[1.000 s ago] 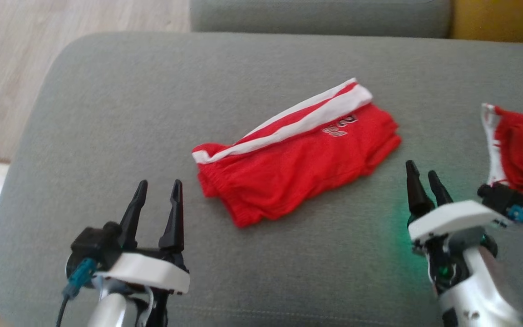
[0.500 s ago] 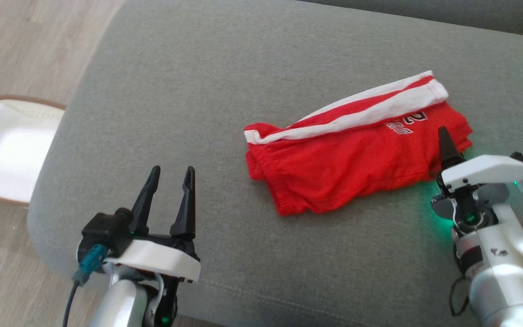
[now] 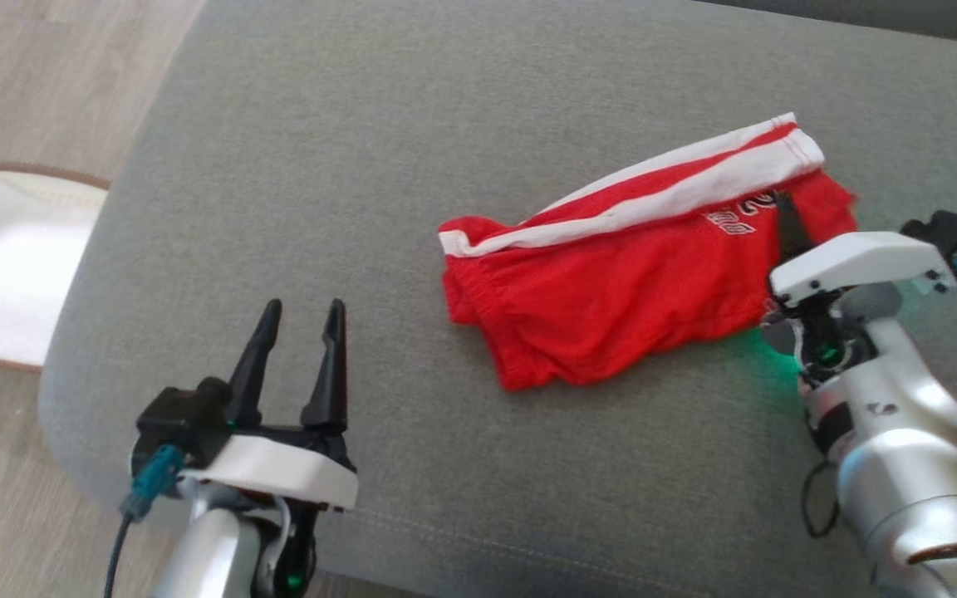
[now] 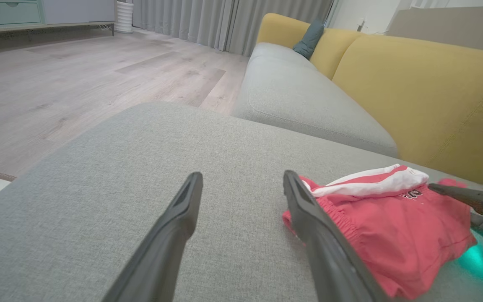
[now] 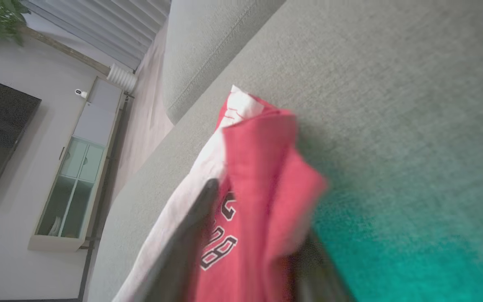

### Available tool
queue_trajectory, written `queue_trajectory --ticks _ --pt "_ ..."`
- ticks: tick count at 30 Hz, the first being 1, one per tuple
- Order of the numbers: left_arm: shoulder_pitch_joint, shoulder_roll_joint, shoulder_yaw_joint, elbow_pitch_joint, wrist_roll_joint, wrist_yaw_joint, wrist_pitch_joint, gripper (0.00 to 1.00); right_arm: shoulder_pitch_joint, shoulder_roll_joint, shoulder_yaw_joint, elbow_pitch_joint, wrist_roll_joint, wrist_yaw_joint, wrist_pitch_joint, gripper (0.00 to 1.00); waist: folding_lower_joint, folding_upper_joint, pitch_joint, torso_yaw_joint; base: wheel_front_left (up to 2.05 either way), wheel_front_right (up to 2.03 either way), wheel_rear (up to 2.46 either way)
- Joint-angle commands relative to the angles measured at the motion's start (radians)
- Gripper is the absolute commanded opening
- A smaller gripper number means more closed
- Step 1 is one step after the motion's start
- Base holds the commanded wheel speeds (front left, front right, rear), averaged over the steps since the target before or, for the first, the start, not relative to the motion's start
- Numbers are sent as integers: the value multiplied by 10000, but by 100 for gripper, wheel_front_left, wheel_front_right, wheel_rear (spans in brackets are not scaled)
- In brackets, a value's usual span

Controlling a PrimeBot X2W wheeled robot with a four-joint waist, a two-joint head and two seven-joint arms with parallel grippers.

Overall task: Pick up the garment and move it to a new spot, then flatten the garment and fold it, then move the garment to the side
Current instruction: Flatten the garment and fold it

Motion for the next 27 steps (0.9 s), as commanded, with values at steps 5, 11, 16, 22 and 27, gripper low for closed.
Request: queue_trajectory --ticks 5,11,16,22,27 --pt "-330 20 657 -191 285 -104 -89 100 464 365 1345 -501 1145 -6 -1448 0 -1 0 -251 -906 0 0 0" --pt "-273 20 789 -185 331 -180 -89 100 1215 365 2371 -954 1949 -6 -2524 0 -1 0 -665 -1831 0 0 0" --pt "-86 20 718 -179 244 -148 -89 100 1838 357 2195 -1192 1789 -6 -2736 0 -1 0 -1065 -2435 0 0 0" --pt "150 20 625 -174 153 -86 -89 100 2790 214 485 -1917 826 -6 -2747 0 -1 0 -1428 -2755 0 0 0" --pt "293 20 487 -196 68 -11 -89 100 3599 316 -628 -2475 -220 -6 -2749 0 -1 0 -1604 -2840 0 0 0"
